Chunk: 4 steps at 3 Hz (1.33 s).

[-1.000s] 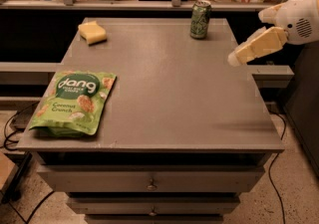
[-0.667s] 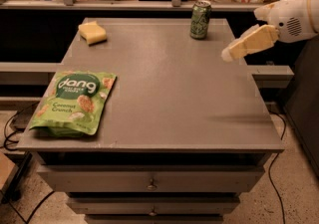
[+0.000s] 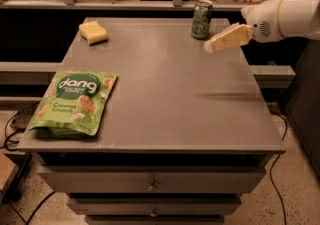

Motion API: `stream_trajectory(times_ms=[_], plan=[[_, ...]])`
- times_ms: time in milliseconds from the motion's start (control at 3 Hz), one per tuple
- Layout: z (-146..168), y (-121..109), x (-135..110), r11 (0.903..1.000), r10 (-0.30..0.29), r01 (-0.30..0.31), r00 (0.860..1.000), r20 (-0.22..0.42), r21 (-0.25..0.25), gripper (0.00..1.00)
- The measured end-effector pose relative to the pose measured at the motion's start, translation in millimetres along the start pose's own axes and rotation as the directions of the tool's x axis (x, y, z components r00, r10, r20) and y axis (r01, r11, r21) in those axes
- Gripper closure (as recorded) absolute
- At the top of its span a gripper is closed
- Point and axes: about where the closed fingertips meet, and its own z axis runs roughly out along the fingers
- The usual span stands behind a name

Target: Knock green can over

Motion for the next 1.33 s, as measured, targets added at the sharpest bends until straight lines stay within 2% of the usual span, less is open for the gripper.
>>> stream_trajectory(times_ms=[333,1000,1333], plan=[[36.6,-23.4,2.7,0.998,0.046,-0.048,0.998,0.052,0.041,0.0],[95.1,-68.3,-2.8,0.9864,0.115,-0.133,0.978,0.176,0.096,0.0],[119.3,-95.3,-11.2,0.9713,0.163,-0.201,0.952,0.259,0.127,0.0]])
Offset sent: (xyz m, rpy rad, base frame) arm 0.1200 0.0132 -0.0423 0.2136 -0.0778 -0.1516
